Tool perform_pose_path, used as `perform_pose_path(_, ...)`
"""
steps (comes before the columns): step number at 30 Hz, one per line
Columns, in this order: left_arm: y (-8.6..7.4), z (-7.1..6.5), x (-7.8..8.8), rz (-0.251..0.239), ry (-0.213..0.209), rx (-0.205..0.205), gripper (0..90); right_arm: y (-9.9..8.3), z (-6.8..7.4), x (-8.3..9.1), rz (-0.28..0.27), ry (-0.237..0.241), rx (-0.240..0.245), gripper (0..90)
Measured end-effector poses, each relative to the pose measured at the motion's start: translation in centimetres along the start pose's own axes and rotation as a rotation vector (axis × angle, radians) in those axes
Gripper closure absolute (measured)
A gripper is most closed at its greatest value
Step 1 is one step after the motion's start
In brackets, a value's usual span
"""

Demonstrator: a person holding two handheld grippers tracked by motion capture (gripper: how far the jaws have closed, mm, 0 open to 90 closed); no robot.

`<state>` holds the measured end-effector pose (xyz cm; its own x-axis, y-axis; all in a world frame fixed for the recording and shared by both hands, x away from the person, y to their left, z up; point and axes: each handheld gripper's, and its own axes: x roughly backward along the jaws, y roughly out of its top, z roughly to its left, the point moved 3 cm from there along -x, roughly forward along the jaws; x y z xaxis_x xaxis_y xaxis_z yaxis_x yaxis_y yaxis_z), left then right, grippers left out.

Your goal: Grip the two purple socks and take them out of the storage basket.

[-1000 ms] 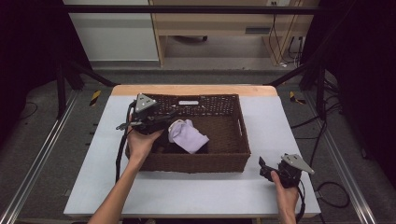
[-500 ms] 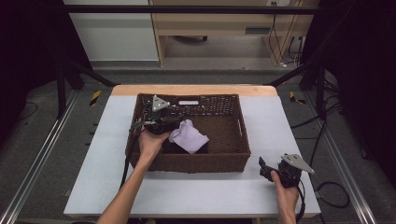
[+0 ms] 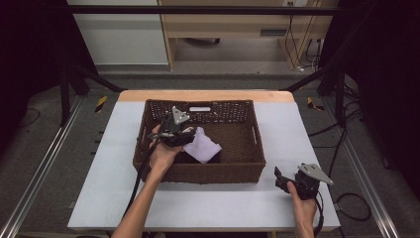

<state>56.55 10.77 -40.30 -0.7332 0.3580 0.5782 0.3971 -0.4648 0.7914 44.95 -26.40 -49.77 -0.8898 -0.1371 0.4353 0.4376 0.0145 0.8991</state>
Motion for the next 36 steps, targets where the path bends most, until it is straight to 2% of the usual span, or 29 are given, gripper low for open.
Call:
perform_pose_path(4,-0.2,-0.3,-0.4,0.047,-0.010,-0.024,46.2,0.0,0.0,0.0,0.000,0.000,0.000,4.6)
perform_pose_path(6,-0.3,-0.3,-0.7,0.071,-0.017,-0.017,47.0,0.0,0.0,0.0,0.000,-0.004,0.009,4.6)
perform_pose_path(9,-0.5,-0.3,-1.3,0.140,-0.015,0.012,47.2,0.0,0.1,0.0,0.001,-0.004,0.012,4.6)
perform_pose_path(10,-0.5,-0.3,-1.3,0.140,-0.015,0.012,47.4,0.0,0.0,0.0,0.002,-0.003,0.011,4.6)
perform_pose_path(14,-0.7,-0.4,-1.9,0.200,-0.008,0.011,49.8,0.0,0.0,-0.1,0.003,-0.003,0.010,4.5)
perform_pose_path(19,-0.9,-0.4,-2.4,0.246,-0.014,0.016,51.5,0.0,0.0,-0.1,0.001,0.000,0.009,4.5)
perform_pose_path(20,-0.9,-0.5,-2.6,0.274,-0.025,0.009,51.8,0.0,0.0,-0.1,0.001,0.000,0.008,4.6)
perform_pose_path(23,-1.0,-0.6,-2.8,0.293,-0.027,-0.002,53.5,0.0,0.0,-0.1,0.001,0.000,0.008,4.6)
perform_pose_path(25,-1.1,-0.7,-3.1,0.323,-0.030,-0.010,56.7,0.0,0.0,-0.1,0.002,-0.002,0.008,4.5)
perform_pose_path(29,-1.2,-0.8,-3.4,0.348,-0.041,-0.004,65.8,0.0,0.0,-0.1,0.001,0.001,0.007,4.6)
perform_pose_path(36,-1.2,-0.9,-3.3,0.349,-0.064,-0.003,84.7,0.0,0.0,0.0,0.003,-0.001,0.003,4.6)
